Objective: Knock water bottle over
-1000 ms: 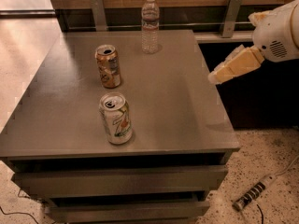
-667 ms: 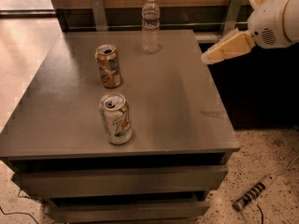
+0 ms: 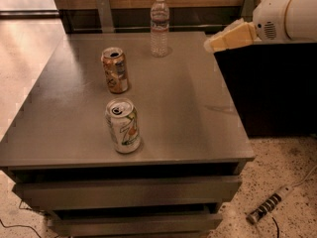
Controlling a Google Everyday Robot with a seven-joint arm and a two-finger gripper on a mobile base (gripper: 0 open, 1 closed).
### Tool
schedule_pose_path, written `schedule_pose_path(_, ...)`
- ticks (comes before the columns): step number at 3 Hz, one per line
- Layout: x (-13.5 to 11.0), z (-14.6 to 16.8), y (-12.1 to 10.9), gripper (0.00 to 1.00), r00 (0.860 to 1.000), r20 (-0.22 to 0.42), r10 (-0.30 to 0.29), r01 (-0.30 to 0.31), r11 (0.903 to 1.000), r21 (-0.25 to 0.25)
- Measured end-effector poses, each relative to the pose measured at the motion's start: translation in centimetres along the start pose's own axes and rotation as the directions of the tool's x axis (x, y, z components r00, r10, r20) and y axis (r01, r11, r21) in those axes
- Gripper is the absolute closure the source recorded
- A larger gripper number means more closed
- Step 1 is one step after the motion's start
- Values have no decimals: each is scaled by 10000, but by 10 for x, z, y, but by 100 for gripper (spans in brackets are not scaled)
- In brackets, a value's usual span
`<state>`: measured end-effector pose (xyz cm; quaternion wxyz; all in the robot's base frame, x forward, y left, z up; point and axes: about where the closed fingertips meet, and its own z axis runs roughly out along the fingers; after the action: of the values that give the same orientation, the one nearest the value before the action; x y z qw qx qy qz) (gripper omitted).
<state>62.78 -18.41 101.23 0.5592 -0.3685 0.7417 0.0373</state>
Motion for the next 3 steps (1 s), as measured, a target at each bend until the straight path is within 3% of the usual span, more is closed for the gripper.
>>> schedule_pose_path(2, 4, 30, -8, 0, 9979, 288, 576, -578, 9983, 59)
schedule_pose_path(3, 9, 68, -16, 0, 9910, 804, 1073, -1064, 9942, -153)
